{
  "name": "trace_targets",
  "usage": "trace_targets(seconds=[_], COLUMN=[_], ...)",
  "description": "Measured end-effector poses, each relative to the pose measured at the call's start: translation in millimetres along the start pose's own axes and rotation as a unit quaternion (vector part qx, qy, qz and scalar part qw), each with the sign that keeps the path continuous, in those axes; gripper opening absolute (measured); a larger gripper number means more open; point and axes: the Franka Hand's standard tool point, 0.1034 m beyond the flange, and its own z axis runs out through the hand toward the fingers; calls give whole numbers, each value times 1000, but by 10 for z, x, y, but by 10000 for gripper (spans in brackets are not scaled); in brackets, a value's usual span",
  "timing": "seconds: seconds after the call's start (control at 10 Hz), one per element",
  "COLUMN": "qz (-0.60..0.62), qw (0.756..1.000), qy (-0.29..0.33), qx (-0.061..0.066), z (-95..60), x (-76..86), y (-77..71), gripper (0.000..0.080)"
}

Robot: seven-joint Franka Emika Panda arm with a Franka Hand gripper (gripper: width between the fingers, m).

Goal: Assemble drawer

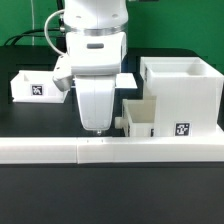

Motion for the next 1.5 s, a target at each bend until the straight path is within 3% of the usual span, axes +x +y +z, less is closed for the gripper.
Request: trace_targets(seconds=[0.4,1.1,1.3,1.4,1.5], qz=[23,61,69,49,23], qw=[1000,998,997,999,1000], qy=[-2,-2,-5,-5,-5], qx=[18,15,15,16,17], z=[62,53,45,52,57], x=[86,497,481,397,213], y=[-273,-186,-177,-174,-165], gripper=[649,649,649,649,649])
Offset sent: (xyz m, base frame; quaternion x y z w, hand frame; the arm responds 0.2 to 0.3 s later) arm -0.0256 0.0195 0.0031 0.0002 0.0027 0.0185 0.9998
